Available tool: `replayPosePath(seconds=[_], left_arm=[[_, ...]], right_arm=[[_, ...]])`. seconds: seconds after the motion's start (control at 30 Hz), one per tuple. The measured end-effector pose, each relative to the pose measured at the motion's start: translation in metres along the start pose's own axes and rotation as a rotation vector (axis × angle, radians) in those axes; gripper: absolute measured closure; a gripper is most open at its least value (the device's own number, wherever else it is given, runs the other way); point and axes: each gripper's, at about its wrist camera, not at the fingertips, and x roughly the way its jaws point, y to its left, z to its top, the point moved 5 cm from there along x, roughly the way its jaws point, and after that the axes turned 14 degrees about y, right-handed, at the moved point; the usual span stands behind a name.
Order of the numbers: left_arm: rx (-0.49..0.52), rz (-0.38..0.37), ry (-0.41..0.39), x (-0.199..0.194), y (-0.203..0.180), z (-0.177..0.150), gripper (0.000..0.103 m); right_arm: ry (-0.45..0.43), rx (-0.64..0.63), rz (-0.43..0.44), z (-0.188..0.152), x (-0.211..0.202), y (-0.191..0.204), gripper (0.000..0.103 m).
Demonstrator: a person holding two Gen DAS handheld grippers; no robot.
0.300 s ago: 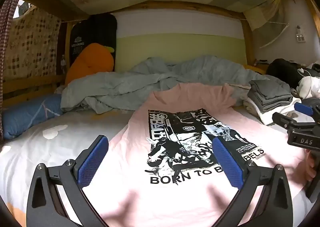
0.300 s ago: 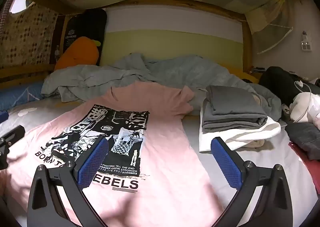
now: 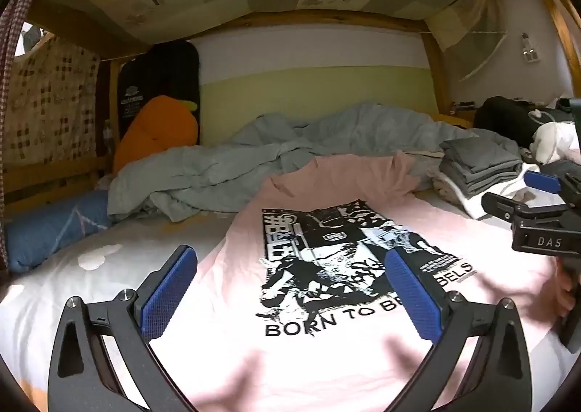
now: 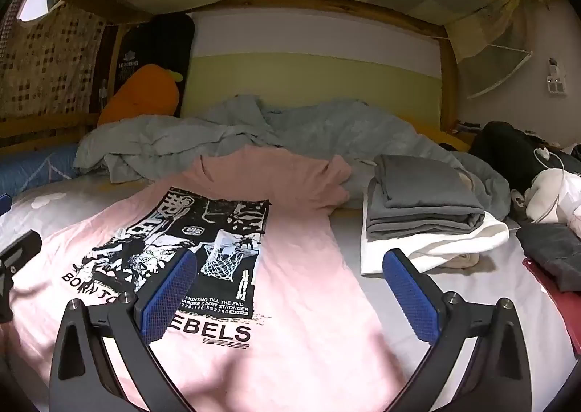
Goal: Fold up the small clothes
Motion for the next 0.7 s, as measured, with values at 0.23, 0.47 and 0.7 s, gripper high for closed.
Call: replayPosePath(seconds=[0.23, 0.47, 0.7], left_arm=[[0.018, 0.056, 0.036, 0.009, -0.006, -0.003, 0.000], [-0.022, 0.031, 0.065, 0.012, 0.003, -0.006, 0.000], [-0.047, 0.027, 0.056, 0.008, 0.007, -0.006, 0.000]], right_arm=[[-0.070, 0.054, -0.045, -0.004, -0.026, -0.008, 0.000], [-0.054, 0.067, -0.035, -0.005, -0.025, -0.013, 0.000], [-0.050, 0.065, -0.038, -0.006, -0.023, -0.012, 0.000]])
